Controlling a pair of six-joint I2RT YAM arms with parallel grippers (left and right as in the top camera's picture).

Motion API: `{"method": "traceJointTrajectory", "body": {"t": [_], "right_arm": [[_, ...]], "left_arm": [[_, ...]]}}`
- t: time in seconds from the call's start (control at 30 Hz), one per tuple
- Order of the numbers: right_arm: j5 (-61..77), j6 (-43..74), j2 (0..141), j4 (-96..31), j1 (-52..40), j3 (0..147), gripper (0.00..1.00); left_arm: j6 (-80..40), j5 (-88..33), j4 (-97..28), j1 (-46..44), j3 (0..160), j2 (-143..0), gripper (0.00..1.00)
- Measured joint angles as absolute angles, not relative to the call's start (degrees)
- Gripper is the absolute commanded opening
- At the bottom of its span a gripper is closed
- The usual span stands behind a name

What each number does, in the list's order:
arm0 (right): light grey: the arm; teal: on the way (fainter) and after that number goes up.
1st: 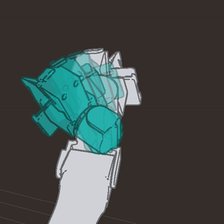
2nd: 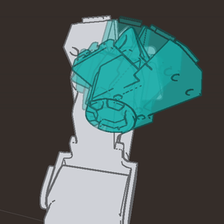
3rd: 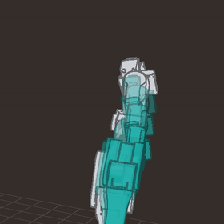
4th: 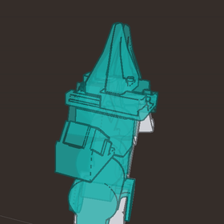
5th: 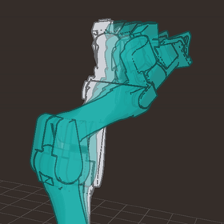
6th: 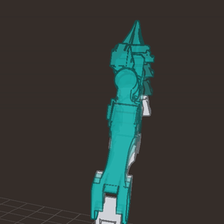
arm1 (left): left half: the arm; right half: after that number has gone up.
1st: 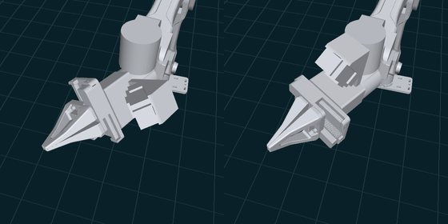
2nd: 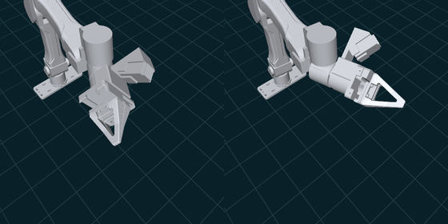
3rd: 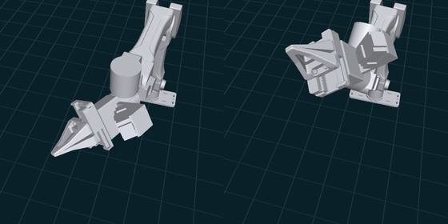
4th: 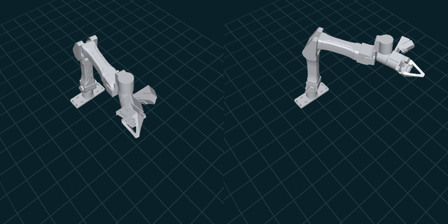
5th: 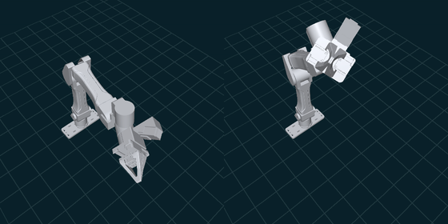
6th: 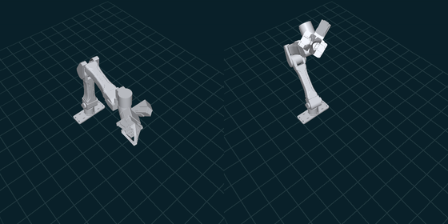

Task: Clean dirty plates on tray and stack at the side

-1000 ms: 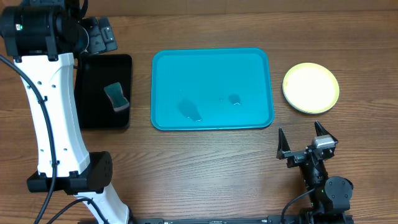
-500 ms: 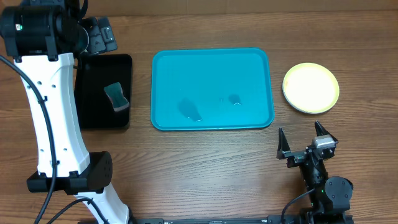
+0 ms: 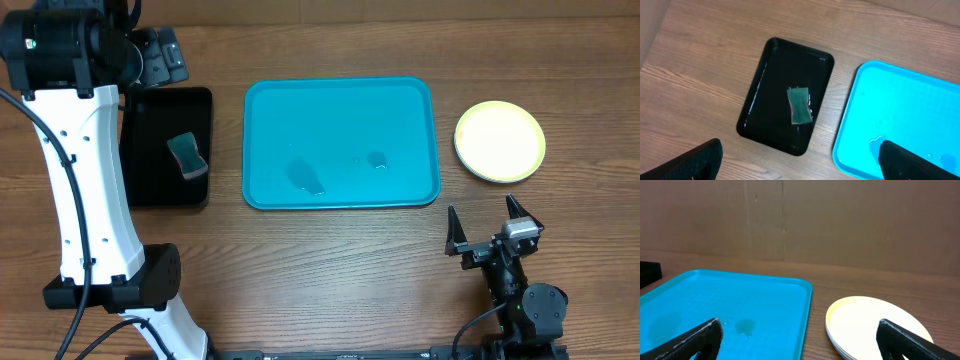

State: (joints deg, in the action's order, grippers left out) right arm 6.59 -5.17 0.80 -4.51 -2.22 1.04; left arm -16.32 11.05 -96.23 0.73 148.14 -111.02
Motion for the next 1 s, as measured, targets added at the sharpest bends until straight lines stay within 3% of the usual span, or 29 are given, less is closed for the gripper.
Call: {"method": "traceJointTrajectory", "body": {"t": [0.2,0.43,1.0], "right_arm": [[6.59,-5.19,0.8,-4.51,-2.22,1.04,1.0],[6.57,-5.19,0.8,-4.51,-2.22,1.04,1.0],[6.59,-5.17,0.8,-4.49,-2.22,1.04,1.0]], "left_arm": [[-16.23,9.56,-80.9,0.73,136.88,-105.14,1.0],[-11.33,3.01,-54.46,0.73,107.33,-83.74,1.0],[-6.9,-2.9,-14.83,0.73,40.84,-38.76,1.0]]}}
